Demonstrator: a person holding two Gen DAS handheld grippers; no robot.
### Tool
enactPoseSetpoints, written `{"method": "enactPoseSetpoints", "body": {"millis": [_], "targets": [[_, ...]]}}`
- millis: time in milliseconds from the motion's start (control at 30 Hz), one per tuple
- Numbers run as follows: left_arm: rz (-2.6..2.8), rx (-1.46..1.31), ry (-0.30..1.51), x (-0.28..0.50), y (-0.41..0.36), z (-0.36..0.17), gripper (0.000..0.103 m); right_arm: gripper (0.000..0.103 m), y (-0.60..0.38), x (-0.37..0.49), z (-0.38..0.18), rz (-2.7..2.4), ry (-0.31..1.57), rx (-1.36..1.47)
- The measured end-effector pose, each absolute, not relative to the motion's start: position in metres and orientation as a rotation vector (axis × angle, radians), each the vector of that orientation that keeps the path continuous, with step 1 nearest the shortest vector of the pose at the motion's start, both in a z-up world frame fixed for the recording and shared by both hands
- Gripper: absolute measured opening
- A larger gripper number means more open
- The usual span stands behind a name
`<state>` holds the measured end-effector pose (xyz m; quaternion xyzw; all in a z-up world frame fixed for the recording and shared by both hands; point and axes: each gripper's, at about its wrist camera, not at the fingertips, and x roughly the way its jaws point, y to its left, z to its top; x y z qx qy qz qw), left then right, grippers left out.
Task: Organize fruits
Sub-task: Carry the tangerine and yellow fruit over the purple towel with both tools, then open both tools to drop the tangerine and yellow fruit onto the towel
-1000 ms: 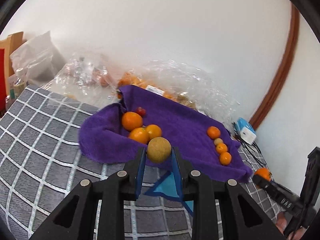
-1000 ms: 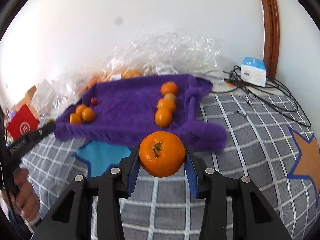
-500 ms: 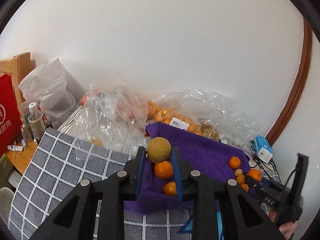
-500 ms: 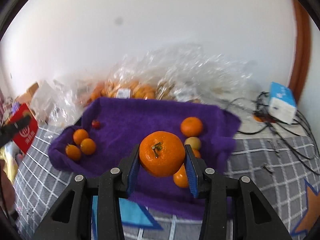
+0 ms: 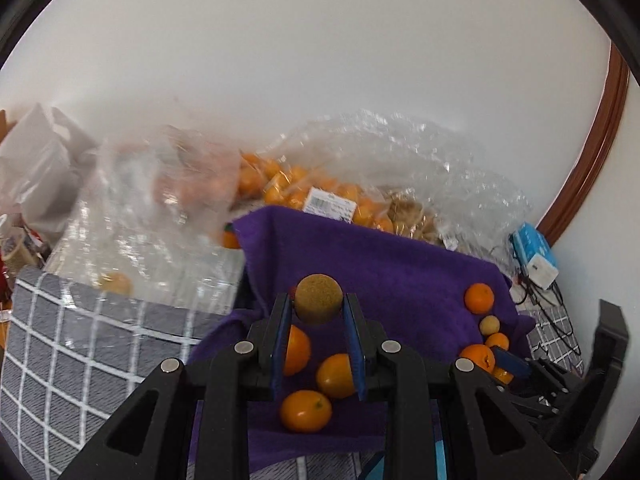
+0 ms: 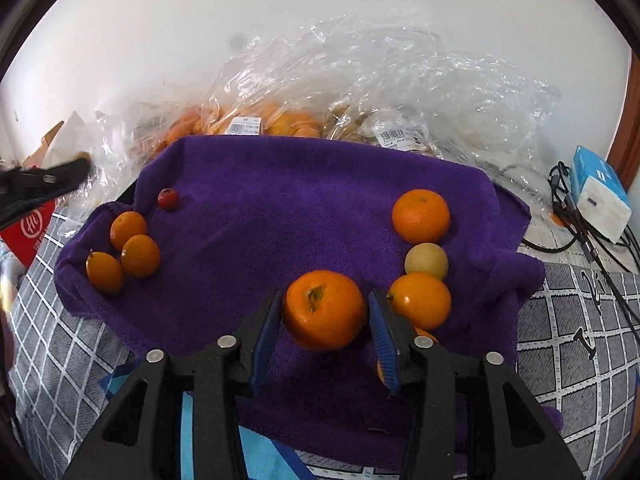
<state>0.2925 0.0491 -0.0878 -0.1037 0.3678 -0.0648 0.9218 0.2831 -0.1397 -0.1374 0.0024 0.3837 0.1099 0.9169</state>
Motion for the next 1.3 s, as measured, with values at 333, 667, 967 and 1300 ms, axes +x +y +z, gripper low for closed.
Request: {"method": "enactPoseSetpoints", "body": {"millis": [333, 667, 967, 1300], "targets": [[-0.127, -0.088, 0.891, 0.325, 0.016, -0.12, 0.025, 0.051, -0.167, 0.268, -0.108, 0.175, 0.698, 0.058], [-0.114, -0.085, 0.926, 0.331, 0.016, -0.128, 0.026, 0.051, -0.177, 0.272, -0.119, 0.132, 0.726, 0.062], [-0.07, -0.063, 0.864, 0.302, 0.02, -0.104, 0.038, 0.051, -0.181, 0.265, -0.107, 0.132, 0.721, 0.074], [-0.078, -0.092, 0.77, 0.204, 0.03, -0.066, 0.055, 0.051, -0.193, 0.188, -0.047, 0.075, 0.656, 0.101]]}}
